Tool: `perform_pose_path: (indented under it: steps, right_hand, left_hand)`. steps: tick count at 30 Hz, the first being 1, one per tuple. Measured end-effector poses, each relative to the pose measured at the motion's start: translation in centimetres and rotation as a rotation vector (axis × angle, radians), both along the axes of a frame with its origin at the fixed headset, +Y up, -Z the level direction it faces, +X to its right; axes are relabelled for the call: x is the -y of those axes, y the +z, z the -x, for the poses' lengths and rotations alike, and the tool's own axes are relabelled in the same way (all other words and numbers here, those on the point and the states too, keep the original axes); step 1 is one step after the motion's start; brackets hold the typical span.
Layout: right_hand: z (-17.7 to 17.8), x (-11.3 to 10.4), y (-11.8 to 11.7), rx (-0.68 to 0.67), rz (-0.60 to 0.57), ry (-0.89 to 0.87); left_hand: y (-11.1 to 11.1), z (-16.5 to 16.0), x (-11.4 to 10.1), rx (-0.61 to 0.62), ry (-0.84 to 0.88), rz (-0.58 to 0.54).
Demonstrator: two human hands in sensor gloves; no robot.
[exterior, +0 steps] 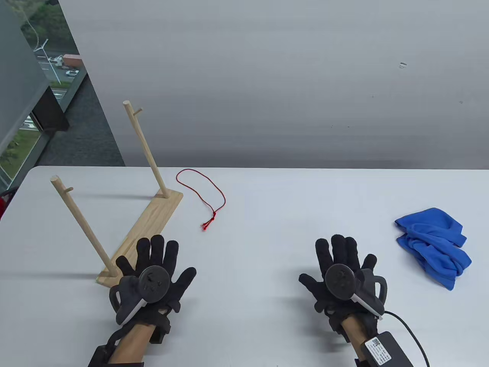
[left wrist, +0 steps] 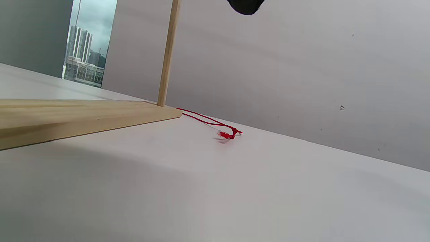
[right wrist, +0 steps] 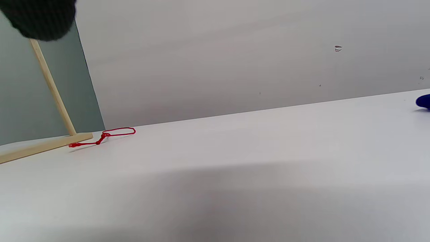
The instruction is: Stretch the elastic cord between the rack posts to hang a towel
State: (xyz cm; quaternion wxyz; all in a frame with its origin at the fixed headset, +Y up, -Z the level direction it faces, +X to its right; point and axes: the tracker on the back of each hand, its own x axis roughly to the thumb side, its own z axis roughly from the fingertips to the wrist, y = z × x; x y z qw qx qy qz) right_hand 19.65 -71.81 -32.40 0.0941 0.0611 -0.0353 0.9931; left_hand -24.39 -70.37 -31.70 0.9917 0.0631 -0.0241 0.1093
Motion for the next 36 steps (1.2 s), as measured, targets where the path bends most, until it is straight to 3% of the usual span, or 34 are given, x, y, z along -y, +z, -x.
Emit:
perform_pose_path:
  steps: [6,36]
  right_hand:
    - [-0.4,0.3,0.5,0.022,0.0,0.075]
    - [-0.8,0.8,1.0,0.054,0.062,0.091]
  left_hand:
    - [0.3,-0.6,-0.2,-0.022,-0.075,-0.012]
    - [0.4,0.2,0.5,-0.007,0.04,0.027]
